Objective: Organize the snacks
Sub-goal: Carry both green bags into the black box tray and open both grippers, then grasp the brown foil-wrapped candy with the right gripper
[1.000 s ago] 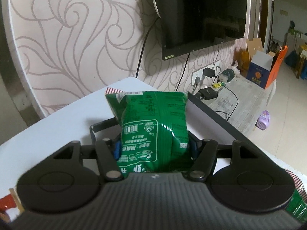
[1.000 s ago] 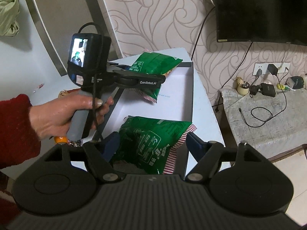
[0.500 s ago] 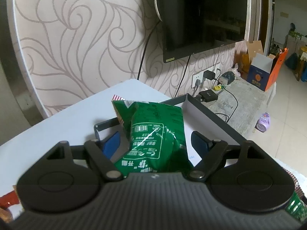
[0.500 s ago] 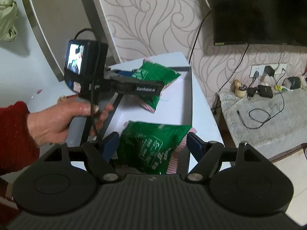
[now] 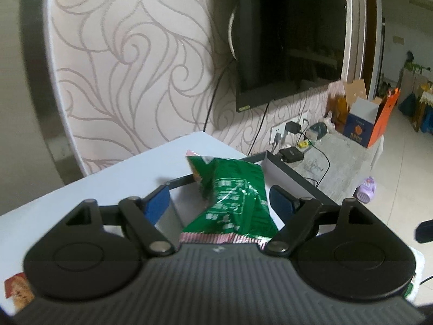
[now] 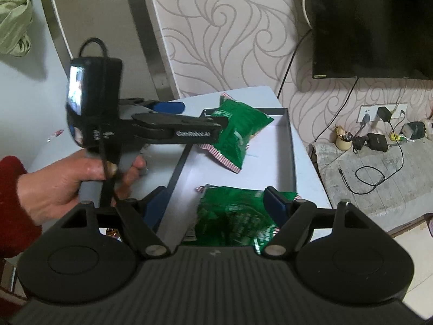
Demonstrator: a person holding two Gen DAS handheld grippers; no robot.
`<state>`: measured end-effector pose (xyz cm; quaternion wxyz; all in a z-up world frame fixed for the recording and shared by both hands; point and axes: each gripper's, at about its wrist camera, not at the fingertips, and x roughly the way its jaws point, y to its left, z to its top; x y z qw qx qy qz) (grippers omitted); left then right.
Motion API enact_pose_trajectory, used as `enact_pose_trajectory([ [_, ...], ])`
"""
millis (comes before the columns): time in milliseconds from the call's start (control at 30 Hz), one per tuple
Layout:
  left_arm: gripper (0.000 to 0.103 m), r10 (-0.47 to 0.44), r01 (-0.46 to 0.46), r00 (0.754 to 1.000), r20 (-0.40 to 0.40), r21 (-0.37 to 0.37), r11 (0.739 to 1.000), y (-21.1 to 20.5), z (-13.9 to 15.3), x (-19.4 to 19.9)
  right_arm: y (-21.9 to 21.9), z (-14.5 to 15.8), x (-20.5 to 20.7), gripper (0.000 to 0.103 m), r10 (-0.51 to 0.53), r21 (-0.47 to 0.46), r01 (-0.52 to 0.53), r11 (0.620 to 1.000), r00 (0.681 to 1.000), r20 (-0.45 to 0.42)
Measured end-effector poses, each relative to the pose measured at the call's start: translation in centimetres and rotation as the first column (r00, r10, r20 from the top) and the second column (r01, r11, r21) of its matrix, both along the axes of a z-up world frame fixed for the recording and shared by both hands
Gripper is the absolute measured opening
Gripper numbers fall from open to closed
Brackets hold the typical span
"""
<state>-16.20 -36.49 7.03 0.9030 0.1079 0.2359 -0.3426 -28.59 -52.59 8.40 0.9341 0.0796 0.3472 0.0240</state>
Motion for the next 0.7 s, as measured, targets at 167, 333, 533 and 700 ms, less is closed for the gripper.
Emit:
enact_pose_trajectory([
  [167, 0.082, 0.012, -0.013, 1.000, -0.015, -0.063, 0.998, 4.4, 1.5, -1.3, 1.5, 0.2, 0.0, 0.081, -0.028, -0.007, 0.028, 1.000, 1.000, 0.004],
  [333, 0.082, 0.037, -0.039, 0.999, -0.026, -0.109, 0.993, 9.6, 2.5, -2.7, 2.9, 0.2, -0.1, 0.081, -0.060, -0.008, 0.060, 0.998, 0.998, 0.003],
  [533, 0.082, 0.070, -0.071, 0.997, -0.013, -0.130, 0.989, 16.0, 3.3, -4.6, 5.6, -0.1, 0.0, 0.082, -0.066, -0.001, 0.066, 0.998, 0.998, 0.003],
  [700, 0.083, 0.112, -0.113, 0.994, -0.010, -0.119, 0.986, 20.9, 2.7, -6.6, 9.0, -0.9, -0.1, 0.081, 0.003, 0.018, -0.004, 1.000, 1.000, 0.028],
])
